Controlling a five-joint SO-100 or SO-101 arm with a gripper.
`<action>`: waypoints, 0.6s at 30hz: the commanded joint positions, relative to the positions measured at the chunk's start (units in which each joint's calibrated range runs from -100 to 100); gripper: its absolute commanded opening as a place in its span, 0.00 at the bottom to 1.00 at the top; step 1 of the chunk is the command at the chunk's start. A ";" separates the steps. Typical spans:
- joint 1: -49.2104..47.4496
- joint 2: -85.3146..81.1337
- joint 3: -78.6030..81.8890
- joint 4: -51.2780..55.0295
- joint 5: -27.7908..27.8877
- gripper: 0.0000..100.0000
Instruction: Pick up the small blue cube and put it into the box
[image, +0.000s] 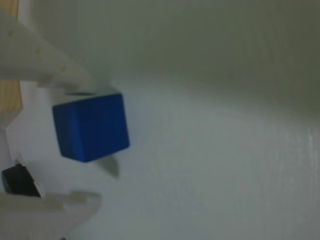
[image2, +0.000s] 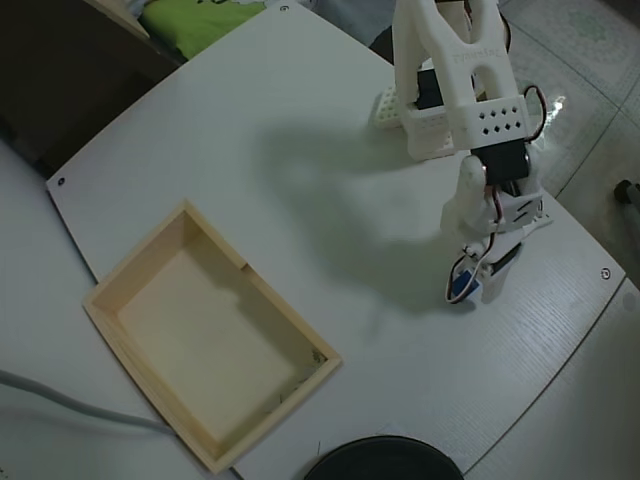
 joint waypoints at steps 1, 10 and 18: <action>0.46 0.14 -1.81 -0.48 -0.03 0.13; 0.53 0.14 -1.54 -0.48 -0.03 0.12; 0.53 0.14 -1.45 -0.48 -0.03 0.10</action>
